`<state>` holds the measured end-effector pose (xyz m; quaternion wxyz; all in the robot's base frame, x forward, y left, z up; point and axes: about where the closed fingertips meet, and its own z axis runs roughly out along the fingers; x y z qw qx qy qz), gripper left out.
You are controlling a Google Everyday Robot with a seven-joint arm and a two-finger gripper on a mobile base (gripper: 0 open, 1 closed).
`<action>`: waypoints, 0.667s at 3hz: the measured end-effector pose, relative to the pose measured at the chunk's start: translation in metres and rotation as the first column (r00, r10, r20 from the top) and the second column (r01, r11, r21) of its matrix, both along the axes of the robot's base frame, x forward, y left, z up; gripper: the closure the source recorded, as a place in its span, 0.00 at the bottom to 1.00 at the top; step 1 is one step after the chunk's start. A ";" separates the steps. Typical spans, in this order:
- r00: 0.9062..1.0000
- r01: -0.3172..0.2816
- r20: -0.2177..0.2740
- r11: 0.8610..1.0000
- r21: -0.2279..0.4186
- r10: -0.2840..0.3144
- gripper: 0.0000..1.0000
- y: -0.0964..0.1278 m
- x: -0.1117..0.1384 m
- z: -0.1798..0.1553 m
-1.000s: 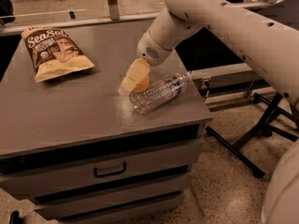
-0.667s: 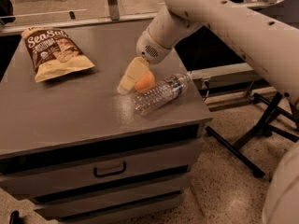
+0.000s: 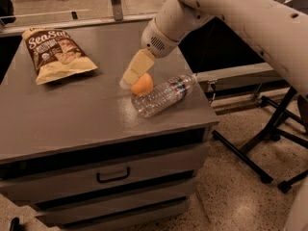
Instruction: Move orange near water bottle
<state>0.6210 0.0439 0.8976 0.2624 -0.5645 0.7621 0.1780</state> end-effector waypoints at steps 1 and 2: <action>0.998 0.050 0.026 0.997 0.053 -0.052 0.00 -0.003 0.005 0.013; 0.992 0.100 0.065 0.982 0.160 -0.111 0.00 0.001 0.020 0.029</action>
Offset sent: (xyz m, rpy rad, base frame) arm 0.0518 0.0022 0.0630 0.3483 -0.1799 -0.2062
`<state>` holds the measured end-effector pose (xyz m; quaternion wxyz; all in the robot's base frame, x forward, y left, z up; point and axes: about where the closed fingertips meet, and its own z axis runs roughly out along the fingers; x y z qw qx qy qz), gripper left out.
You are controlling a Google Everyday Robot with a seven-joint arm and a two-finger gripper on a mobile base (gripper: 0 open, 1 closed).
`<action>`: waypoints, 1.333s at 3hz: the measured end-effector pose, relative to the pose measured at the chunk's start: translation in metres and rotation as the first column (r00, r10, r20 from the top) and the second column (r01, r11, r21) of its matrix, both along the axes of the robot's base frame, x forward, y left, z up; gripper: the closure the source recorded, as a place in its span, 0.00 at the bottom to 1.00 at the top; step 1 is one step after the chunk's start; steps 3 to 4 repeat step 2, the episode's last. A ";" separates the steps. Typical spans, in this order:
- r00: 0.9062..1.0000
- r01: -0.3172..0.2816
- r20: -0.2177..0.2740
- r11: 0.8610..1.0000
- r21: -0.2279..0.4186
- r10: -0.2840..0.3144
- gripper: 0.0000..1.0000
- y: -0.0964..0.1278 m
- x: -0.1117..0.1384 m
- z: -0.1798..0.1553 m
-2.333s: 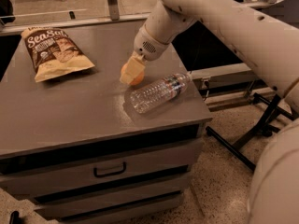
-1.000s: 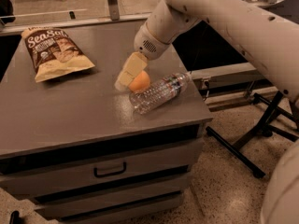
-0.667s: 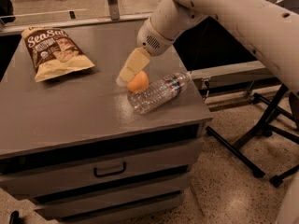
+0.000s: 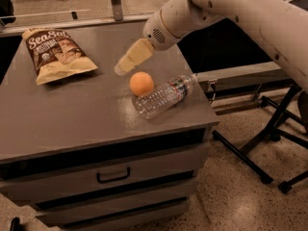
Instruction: Move orange near water bottle
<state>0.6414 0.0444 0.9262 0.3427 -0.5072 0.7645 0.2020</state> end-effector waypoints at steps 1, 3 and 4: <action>0.999 0.028 0.040 0.998 0.048 -0.030 0.00 0.004 0.011 0.010; 0.999 0.028 0.040 0.998 0.048 -0.030 0.00 0.004 0.011 0.010; 0.999 0.028 0.040 0.998 0.048 -0.030 0.00 0.004 0.011 0.010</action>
Offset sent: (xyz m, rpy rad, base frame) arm 0.0114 0.0039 0.0101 0.0477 -0.0404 -0.0296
